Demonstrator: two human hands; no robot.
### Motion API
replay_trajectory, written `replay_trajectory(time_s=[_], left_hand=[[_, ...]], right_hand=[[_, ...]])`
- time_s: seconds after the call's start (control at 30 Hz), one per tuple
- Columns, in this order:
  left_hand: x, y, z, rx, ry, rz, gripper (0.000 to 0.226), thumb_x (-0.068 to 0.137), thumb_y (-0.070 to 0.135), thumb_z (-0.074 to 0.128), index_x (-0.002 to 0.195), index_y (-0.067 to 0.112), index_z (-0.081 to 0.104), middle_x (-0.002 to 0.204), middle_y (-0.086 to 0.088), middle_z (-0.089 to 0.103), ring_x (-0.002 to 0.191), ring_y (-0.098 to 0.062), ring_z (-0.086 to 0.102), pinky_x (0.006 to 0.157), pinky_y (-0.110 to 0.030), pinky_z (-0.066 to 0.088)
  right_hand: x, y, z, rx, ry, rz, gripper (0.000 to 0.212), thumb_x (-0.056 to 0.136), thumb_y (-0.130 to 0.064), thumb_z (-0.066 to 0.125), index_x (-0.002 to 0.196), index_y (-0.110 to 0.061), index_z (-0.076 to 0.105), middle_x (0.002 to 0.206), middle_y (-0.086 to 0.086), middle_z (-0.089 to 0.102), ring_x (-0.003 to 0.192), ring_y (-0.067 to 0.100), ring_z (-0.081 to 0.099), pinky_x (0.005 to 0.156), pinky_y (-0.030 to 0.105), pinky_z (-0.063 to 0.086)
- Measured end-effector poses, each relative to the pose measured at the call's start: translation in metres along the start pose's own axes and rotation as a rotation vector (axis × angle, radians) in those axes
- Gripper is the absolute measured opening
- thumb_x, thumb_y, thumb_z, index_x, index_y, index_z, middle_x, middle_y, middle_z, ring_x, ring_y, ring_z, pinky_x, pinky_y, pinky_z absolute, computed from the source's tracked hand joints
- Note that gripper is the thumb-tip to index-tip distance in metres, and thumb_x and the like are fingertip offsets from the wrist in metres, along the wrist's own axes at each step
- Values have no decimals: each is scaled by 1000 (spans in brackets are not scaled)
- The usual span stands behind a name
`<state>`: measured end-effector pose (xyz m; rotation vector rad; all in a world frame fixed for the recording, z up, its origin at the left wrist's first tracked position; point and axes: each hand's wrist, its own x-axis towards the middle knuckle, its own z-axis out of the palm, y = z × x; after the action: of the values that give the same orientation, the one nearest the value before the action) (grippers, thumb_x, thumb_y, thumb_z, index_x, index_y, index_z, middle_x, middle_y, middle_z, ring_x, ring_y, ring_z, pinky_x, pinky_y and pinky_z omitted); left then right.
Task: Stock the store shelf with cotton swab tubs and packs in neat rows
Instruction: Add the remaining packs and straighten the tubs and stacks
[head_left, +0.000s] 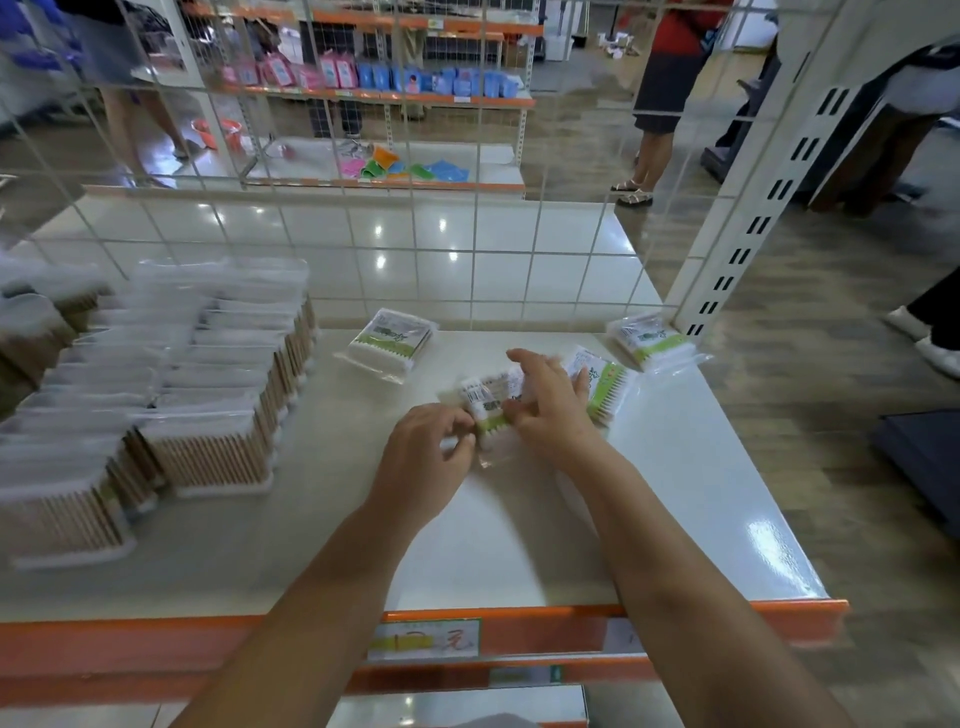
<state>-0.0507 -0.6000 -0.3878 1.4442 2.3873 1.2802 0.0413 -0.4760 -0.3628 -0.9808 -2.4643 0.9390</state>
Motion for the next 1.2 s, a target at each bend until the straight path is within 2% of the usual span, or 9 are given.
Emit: replay_trajectory(time_s=[0.07, 0.13, 0.23, 0.3, 0.47, 0.63, 0.93, 1.1, 1.2], left_hand=[[-1, 0, 0, -19, 22, -1, 16, 66, 10, 59, 77, 4, 69, 79, -7, 69, 75, -17, 60, 73, -17, 36], [-1, -1, 1, -24, 50, 23, 17, 66, 10, 60, 78, 4, 70, 80, -8, 70, 78, -12, 54, 74, -16, 36], [0, -4, 1, -10, 79, 45, 22, 71, 18, 59, 82, 3, 71, 80, -9, 70, 80, -12, 52, 75, -17, 37], [0, -1, 0, -15, 84, 57, 27, 75, 23, 60, 88, 2, 71, 82, -9, 70, 79, -9, 56, 75, -17, 36], [1, 11, -13, -448, -59, -241, 21, 67, 42, 67, 87, 37, 69, 73, 19, 68, 68, 4, 58, 67, -14, 44], [0, 16, -20, -911, -121, -353, 25, 68, 14, 76, 93, 17, 73, 86, -3, 72, 76, -9, 63, 69, -20, 50], [1, 18, -21, -1006, -134, -380, 25, 66, 15, 69, 90, 13, 71, 81, 0, 71, 70, -6, 60, 66, -14, 48], [2, 13, -19, -979, -119, -387, 25, 66, 16, 69, 91, 13, 71, 84, -5, 69, 74, -12, 56, 69, -20, 47], [7, 12, -20, -1059, -72, -429, 10, 67, 8, 69, 69, 17, 72, 77, -5, 67, 70, -13, 60, 67, -22, 50]], right_hand=[[-2, 2, -1, 101, 59, -4, 55, 84, -6, 58, 133, -16, 38, 128, 5, 47, 129, 17, 33, 113, 38, -10], [-4, 3, -1, 231, 99, 5, 57, 80, -2, 62, 130, -17, 39, 119, 0, 46, 116, 14, 38, 114, 35, 11], [-7, 1, 2, 410, 163, -49, 60, 75, 7, 64, 124, -20, 43, 106, -13, 43, 105, 14, 45, 92, 21, 39], [-9, -4, 3, 511, 225, -84, 62, 71, 10, 65, 114, -31, 45, 103, -16, 44, 95, 16, 51, 83, 31, 48], [-15, -14, -4, 833, 245, -97, 57, 65, 1, 74, 103, -35, 53, 101, -7, 48, 88, 18, 58, 70, 39, 55], [-18, -20, -7, 947, 247, -98, 52, 70, 10, 73, 101, -29, 56, 99, -5, 50, 86, 13, 62, 66, 26, 55], [-18, -20, -7, 997, 246, -96, 48, 70, 9, 72, 100, -25, 57, 97, -8, 56, 83, 8, 63, 66, 27, 55], [-17, -17, -5, 963, 260, -93, 46, 70, 6, 74, 100, -26, 59, 102, 5, 57, 87, 15, 62, 75, 42, 56], [-17, -16, -5, 965, 261, -104, 36, 69, -11, 71, 100, -26, 59, 95, -4, 56, 83, 13, 60, 75, 39, 55]])
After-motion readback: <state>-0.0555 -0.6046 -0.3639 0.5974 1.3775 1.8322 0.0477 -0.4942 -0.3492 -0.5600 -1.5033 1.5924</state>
